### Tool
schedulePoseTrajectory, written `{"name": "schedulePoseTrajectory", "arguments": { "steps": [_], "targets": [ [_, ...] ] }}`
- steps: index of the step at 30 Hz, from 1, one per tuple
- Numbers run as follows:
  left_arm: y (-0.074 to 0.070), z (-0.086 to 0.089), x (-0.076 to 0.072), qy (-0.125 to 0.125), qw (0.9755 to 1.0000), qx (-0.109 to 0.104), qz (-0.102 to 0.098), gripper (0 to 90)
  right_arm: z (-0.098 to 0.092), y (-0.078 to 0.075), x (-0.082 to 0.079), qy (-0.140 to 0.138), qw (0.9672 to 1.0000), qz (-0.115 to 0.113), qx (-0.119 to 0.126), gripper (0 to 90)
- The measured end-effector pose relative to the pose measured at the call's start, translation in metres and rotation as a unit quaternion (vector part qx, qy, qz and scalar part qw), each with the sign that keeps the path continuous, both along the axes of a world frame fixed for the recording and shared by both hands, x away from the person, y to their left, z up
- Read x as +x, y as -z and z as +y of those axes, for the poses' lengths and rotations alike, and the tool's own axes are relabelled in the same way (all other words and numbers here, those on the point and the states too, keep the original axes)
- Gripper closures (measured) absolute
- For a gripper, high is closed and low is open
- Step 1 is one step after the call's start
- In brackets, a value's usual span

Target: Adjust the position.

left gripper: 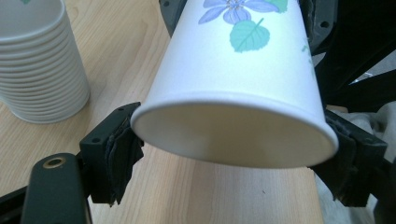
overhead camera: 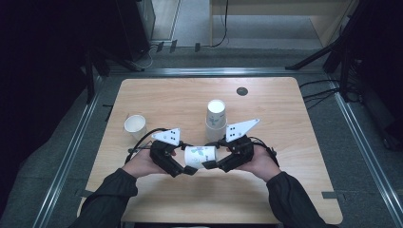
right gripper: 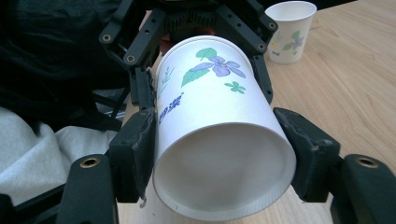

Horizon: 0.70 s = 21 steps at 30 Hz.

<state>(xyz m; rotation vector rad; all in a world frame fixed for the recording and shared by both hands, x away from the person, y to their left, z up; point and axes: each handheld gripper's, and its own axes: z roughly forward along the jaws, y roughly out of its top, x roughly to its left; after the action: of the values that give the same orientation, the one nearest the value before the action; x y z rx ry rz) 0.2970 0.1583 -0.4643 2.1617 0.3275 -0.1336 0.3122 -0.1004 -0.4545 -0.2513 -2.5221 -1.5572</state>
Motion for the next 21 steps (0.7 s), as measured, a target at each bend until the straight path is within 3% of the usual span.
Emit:
{"name": "schedulePoseTrajectory", "arguments": {
  "steps": [6,15,21],
  "targets": [
    [0.0015,-0.0012,-0.002,0.002,0.9998,0.007,-0.018,21.4,0.0022,0.0013,-0.0001,-0.004,1.0,0.005,-0.002,34.0],
    [0.0009,0.0016,-0.0007,0.005,0.9999,0.01,-0.007,24.6,0.0039,0.002,-0.0004,-0.006,1.0,0.004,-0.003,33.8],
    [-0.003,0.007,0.0007,0.0,0.9999,0.008,-0.006,25.3,0.0056,0.0015,-0.0019,0.002,0.9999,-0.003,-0.01,25.9]
  ]
}}
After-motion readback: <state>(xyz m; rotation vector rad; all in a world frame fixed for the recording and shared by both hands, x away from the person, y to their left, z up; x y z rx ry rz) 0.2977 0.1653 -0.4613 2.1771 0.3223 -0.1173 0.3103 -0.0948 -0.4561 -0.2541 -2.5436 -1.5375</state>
